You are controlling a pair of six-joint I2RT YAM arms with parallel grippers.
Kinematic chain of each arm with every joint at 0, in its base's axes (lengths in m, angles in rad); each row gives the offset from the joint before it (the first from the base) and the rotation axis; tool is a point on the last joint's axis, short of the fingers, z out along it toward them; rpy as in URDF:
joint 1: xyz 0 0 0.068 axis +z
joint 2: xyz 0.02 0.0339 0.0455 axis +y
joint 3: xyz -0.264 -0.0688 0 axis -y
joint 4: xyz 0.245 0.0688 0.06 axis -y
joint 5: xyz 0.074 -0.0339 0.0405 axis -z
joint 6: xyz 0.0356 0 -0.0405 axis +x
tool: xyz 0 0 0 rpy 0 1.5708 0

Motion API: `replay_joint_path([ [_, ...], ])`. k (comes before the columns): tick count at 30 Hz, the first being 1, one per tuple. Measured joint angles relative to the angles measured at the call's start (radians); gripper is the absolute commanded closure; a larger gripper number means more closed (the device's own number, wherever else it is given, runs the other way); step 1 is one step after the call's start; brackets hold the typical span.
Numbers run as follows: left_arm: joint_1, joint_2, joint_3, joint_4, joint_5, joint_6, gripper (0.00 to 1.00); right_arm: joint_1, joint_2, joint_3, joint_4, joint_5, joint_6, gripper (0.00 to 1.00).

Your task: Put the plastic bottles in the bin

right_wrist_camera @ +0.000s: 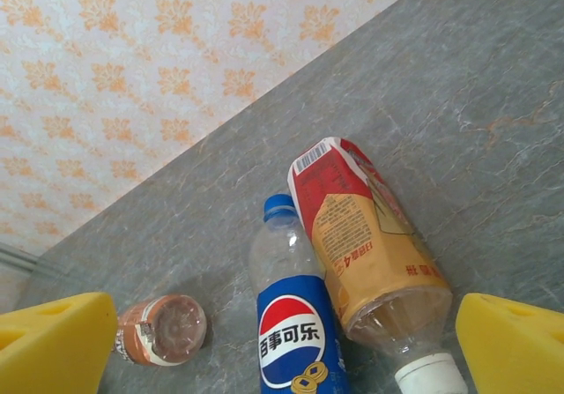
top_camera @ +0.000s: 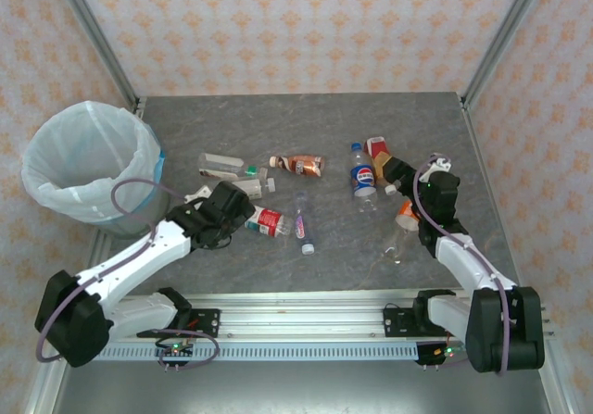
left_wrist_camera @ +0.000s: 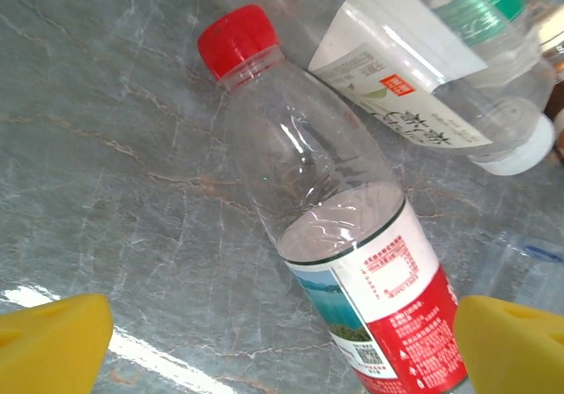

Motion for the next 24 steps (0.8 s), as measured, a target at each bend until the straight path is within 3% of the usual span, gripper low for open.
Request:
replay_joint_path([
  [10, -0.031, 0.180, 0.028, 0.116, 0.014, -0.118, 0.00, 0.006, -0.059, -0.006, -0.015, -0.011, -0.003, 0.01],
  [24, -0.041, 0.426, 0.163, 0.179, 0.033, -0.128, 0.05, 0.006, -0.117, -0.036, -0.060, -0.011, -0.031, 0.01],
])
